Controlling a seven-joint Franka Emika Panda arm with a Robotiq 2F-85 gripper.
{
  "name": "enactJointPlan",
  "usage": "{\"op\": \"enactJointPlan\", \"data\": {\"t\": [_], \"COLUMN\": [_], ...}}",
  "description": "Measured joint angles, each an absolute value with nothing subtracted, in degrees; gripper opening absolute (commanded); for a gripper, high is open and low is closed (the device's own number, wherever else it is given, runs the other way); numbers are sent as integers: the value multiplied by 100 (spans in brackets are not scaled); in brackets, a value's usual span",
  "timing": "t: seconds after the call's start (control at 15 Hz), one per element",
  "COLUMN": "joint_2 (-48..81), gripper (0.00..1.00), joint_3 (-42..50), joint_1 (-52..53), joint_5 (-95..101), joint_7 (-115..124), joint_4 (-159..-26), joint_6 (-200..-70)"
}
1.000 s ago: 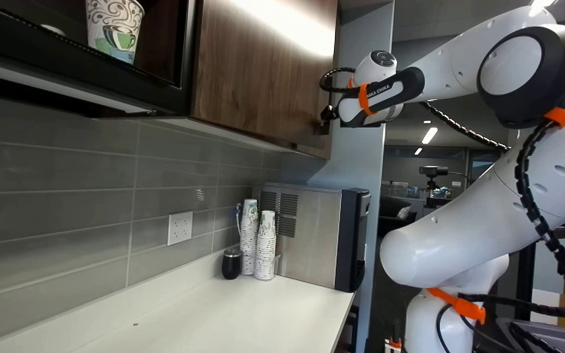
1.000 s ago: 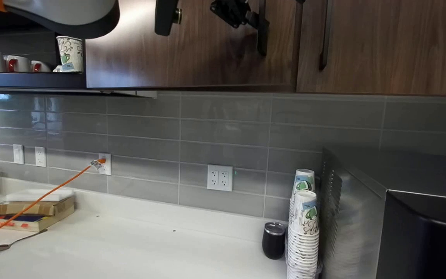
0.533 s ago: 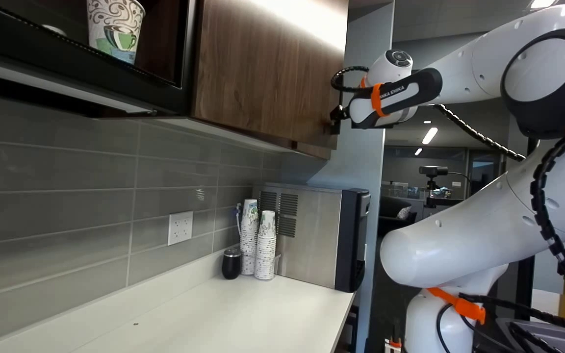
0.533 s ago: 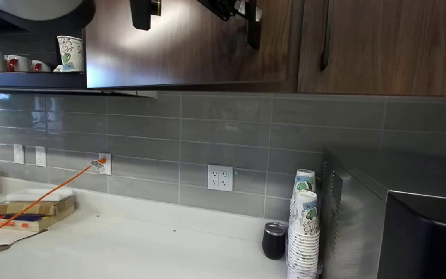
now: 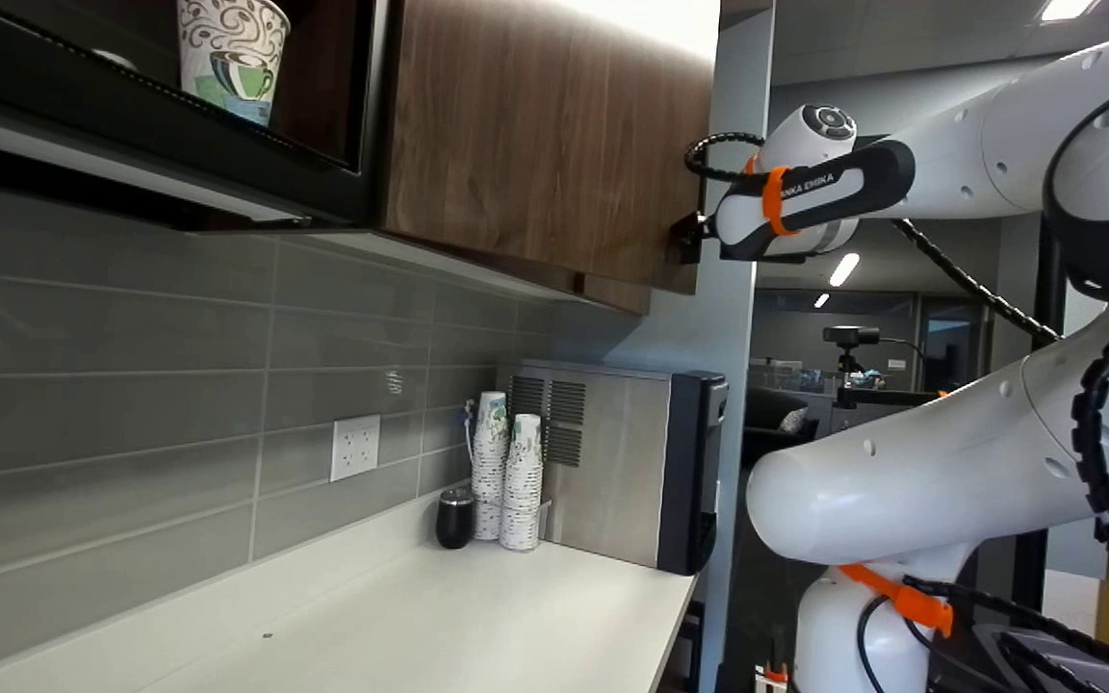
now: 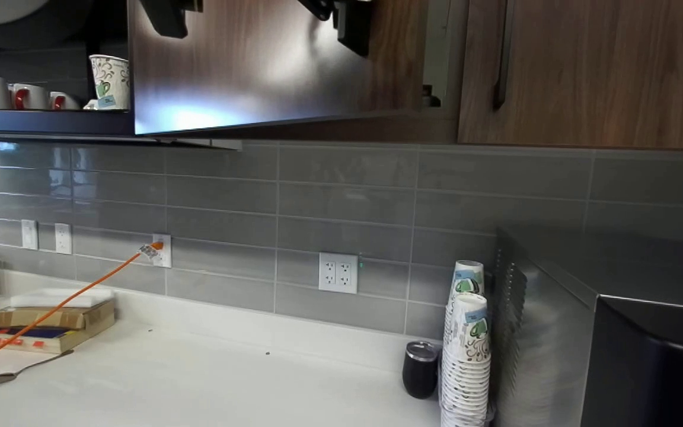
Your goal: Open the left door of the top cabinet and then close it
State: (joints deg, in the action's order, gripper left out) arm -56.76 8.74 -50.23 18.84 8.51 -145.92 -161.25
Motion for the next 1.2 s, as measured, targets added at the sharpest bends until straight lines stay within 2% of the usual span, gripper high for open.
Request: {"op": "enactJointPlan", "data": {"t": [0.73, 1.2], "joint_2": [-5894, -5971], "gripper": [100, 100], "joint_3": [1251, 1671], "joint_1": [-4622, -4006], "joint_5": [1689, 1689], "joint_7": [251, -465], "joint_4": [-14611, -14417], "joint_6": [-15905, -15551]}}
